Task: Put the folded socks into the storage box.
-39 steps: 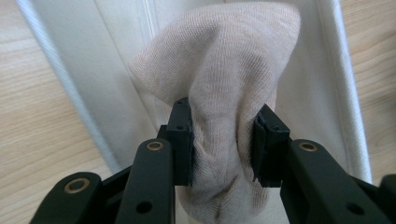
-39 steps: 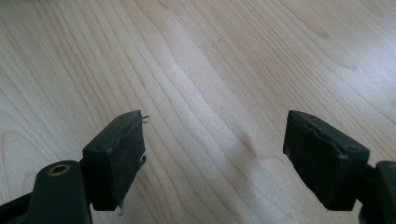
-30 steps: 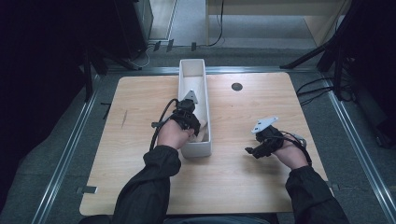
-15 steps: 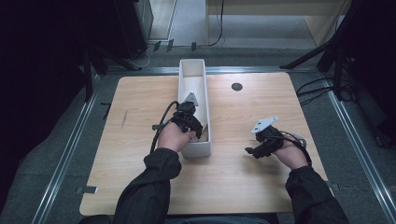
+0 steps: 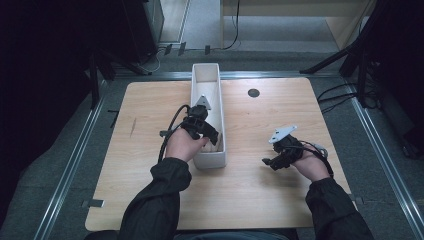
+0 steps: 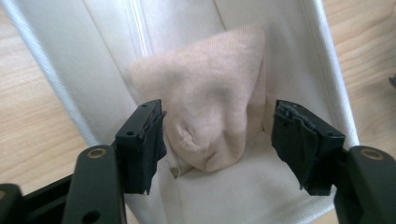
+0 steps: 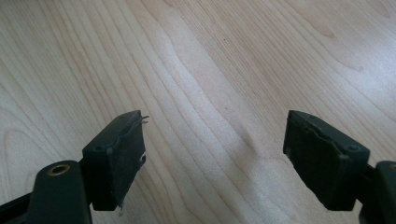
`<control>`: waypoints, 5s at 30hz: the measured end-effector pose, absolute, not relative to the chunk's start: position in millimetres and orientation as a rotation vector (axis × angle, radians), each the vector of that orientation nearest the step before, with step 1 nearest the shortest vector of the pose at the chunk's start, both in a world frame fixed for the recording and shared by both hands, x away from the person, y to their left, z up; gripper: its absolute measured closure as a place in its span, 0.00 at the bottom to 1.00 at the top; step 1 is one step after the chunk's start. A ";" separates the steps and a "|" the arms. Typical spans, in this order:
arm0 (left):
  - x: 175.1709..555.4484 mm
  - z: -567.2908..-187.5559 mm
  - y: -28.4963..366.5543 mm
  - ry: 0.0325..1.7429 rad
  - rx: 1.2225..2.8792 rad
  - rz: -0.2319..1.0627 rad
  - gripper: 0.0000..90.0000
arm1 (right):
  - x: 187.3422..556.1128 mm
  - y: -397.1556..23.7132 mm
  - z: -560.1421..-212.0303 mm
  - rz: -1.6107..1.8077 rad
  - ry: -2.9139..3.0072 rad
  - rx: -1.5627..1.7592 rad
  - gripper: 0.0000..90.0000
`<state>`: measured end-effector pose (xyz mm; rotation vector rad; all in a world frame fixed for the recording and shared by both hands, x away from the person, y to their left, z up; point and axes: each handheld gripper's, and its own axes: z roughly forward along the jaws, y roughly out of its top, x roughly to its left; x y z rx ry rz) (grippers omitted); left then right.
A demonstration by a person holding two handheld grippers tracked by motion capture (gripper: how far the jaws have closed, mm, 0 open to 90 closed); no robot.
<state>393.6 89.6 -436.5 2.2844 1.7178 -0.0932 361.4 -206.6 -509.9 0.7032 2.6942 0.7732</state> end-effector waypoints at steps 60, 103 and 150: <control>394.7 -438.1 85.9 1.616 2.196 -0.082 0.64 | 360.4 -207.7 -509.2 0.768 2.686 0.659 0.24; 360.8 -407.0 186.4 1.495 2.201 -0.074 0.39 | 359.4 -209.2 -511.2 0.745 2.701 0.664 0.24; 337.9 -491.5 272.2 1.528 2.094 -0.033 0.38 | 354.6 -216.3 -511.2 0.742 2.689 0.683 0.24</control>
